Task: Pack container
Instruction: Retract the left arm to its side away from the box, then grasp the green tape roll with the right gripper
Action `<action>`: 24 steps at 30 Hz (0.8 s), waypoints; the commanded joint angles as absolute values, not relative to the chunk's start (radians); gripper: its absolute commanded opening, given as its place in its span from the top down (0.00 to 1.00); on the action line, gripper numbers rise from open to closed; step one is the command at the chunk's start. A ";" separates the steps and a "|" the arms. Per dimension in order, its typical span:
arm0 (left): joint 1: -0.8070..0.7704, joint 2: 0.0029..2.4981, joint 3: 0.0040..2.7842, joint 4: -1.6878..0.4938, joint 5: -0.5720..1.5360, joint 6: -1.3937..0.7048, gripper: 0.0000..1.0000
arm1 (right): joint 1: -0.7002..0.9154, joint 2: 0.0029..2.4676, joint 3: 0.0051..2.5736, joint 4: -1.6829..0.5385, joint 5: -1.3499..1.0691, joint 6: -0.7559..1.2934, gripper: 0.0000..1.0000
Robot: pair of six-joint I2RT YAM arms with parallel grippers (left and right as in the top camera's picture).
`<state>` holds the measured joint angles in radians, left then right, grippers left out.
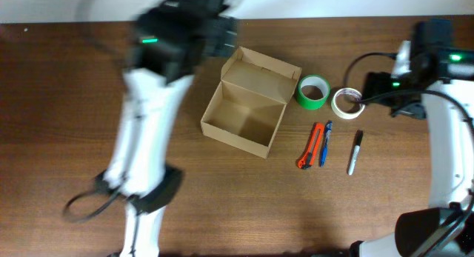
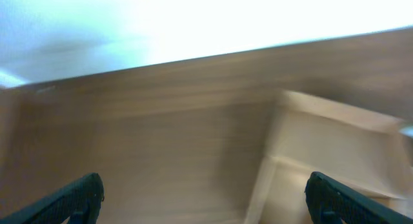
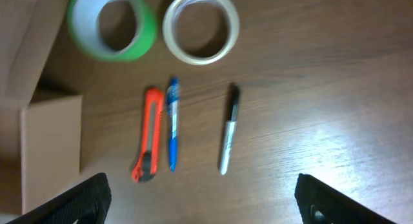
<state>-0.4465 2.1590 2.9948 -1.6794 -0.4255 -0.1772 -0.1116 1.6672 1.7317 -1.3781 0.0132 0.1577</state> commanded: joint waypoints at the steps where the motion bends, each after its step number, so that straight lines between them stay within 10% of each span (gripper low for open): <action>1: -0.269 1.933 2.775 -1.687 -0.521 -0.151 0.00 | -0.023 1.659 1.749 -1.384 0.076 0.158 0.03; 11: 0.267 1.753 2.212 -1.668 -0.272 -0.148 0.00 | 0.000 1.667 1.749 -1.327 0.038 0.177 0.01; 24: 0.426 1.775 1.627 -1.379 -0.257 -0.148 0.00 | -0.001 1.994 1.780 -1.184 -0.053 0.295 0.26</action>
